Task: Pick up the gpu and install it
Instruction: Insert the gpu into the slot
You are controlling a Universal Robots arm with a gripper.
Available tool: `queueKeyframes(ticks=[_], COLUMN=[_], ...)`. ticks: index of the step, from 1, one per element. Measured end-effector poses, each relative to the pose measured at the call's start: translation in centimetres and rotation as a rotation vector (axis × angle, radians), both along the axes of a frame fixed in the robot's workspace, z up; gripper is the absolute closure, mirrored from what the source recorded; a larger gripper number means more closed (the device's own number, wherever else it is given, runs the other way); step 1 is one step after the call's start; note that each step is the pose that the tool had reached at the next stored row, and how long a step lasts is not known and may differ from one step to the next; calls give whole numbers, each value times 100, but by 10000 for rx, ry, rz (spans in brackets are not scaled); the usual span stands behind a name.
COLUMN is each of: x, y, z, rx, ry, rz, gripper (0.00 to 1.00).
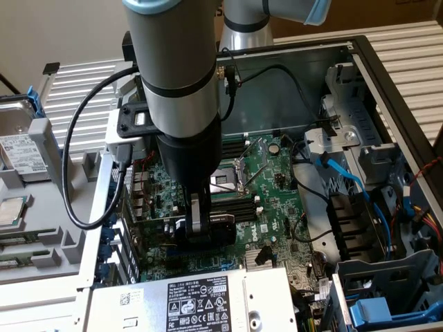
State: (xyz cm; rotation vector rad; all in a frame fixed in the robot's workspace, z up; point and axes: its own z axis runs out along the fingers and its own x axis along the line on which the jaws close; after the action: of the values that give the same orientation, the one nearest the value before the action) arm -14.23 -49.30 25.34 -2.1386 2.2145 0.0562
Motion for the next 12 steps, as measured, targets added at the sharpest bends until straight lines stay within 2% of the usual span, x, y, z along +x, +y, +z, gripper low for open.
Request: queueKeyframes(ticks=[8, 12], x=[0, 0], y=[0, 0], z=[0, 31], rx=[-1, -2], ry=[0, 0], rz=[0, 0], gripper=[60, 60])
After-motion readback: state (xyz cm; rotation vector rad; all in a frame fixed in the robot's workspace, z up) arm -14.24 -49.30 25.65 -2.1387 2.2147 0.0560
